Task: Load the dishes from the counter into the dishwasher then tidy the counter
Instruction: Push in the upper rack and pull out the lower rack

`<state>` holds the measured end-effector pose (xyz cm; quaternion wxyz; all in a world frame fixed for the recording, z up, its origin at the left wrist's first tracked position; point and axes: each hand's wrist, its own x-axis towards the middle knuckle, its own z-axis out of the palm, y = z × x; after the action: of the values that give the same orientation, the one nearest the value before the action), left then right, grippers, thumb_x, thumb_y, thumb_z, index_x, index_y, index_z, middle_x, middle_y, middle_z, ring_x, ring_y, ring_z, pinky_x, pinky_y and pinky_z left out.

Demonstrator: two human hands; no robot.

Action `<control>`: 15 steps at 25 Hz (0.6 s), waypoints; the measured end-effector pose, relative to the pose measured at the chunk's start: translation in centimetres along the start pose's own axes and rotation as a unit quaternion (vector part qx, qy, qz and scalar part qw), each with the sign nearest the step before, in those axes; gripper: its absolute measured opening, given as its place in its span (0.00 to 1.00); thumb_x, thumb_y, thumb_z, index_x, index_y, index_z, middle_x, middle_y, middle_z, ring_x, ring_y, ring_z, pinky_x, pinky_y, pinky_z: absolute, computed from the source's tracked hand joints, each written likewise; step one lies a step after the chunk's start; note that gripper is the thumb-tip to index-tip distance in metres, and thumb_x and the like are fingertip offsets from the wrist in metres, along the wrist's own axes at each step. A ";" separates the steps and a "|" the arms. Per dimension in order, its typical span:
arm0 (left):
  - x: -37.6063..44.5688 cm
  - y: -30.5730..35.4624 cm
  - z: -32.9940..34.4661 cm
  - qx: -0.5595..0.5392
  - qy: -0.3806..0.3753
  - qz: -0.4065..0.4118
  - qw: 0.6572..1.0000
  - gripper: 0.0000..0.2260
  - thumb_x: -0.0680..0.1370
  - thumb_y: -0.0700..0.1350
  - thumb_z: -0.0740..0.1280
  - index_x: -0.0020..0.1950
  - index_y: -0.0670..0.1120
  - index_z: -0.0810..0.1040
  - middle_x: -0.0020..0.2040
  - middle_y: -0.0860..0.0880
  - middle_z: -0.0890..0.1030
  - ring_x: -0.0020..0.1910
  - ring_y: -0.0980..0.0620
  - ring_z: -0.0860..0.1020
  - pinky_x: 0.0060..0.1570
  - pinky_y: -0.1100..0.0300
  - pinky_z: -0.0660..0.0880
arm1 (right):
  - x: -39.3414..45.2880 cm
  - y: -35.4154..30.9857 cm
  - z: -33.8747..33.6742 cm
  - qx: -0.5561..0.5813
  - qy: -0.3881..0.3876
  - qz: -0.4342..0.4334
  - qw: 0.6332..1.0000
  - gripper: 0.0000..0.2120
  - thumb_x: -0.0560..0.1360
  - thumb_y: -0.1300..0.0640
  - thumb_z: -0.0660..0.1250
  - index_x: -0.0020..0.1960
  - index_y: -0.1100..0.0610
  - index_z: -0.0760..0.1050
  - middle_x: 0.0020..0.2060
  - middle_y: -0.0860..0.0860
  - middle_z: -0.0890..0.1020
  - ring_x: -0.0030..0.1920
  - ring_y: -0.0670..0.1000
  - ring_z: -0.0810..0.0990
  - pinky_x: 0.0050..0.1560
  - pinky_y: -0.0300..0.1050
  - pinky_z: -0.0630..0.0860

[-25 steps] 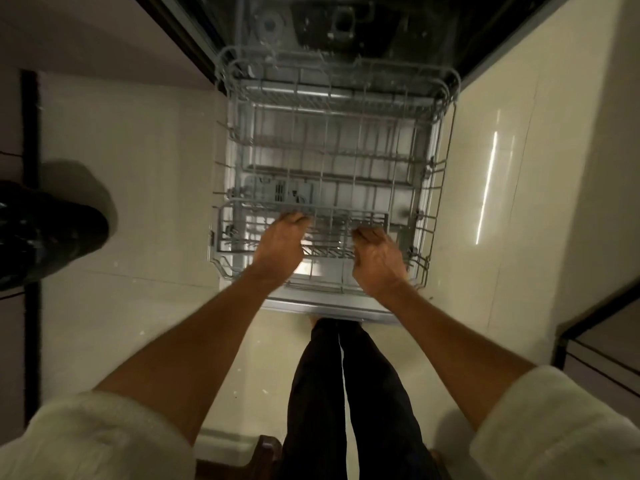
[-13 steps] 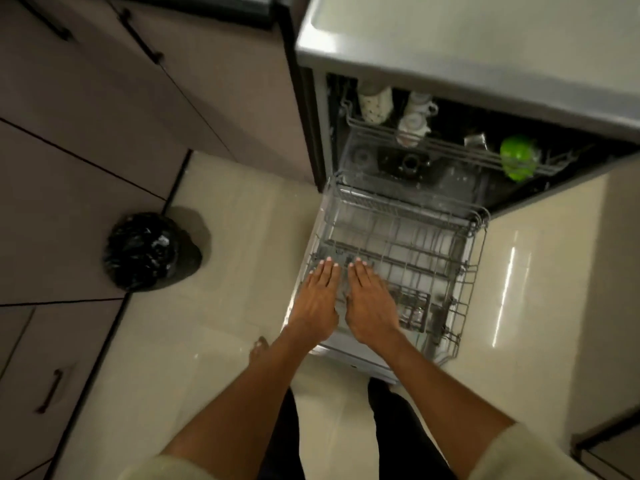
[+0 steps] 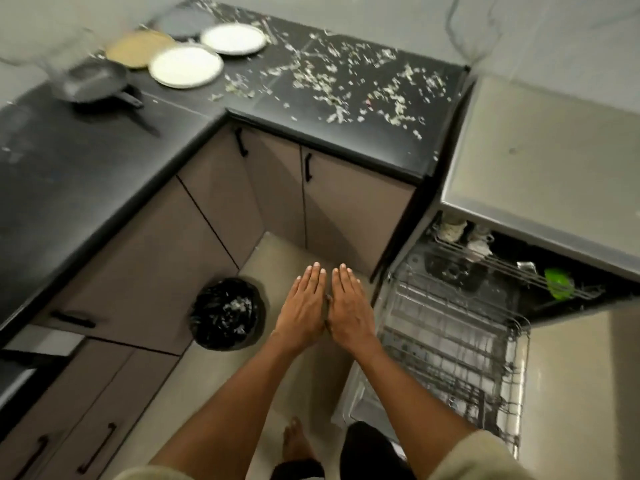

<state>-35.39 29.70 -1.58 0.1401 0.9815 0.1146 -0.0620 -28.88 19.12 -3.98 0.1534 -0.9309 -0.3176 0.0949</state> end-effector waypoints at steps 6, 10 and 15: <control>2.0 -8.1 -8.0 -0.031 0.065 -0.039 0.997 0.36 0.78 0.36 0.56 0.81 0.42 0.40 0.81 0.45 0.38 0.79 0.49 0.37 0.78 0.54 0.39 | 8.0 -8.6 -4.4 0.017 0.045 -0.056 0.997 0.28 0.85 0.51 0.52 0.81 0.60 0.52 0.81 0.56 0.53 0.81 0.53 0.48 0.80 0.48 0.44; 5.5 -12.6 -12.0 -0.029 0.092 -0.051 0.994 0.39 0.75 0.34 0.59 0.81 0.42 0.40 0.81 0.45 0.39 0.80 0.49 0.38 0.78 0.54 0.41 | 14.3 -11.5 -5.9 0.022 0.062 -0.077 0.995 0.28 0.84 0.51 0.54 0.81 0.60 0.53 0.81 0.56 0.54 0.81 0.53 0.49 0.80 0.48 0.46; 13.1 -17.9 -15.0 -0.030 0.119 -0.060 0.991 0.37 0.76 0.34 0.57 0.81 0.42 0.42 0.81 0.45 0.41 0.80 0.49 0.40 0.78 0.55 0.40 | 24.0 -13.8 -7.0 0.020 0.074 -0.096 0.992 0.30 0.83 0.50 0.57 0.81 0.61 0.54 0.80 0.57 0.55 0.81 0.53 0.50 0.80 0.48 0.47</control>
<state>-25.73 53.50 5.98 0.1510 0.9685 0.1914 0.0504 -15.96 42.79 5.47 0.2032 -0.8973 -0.3915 0.0171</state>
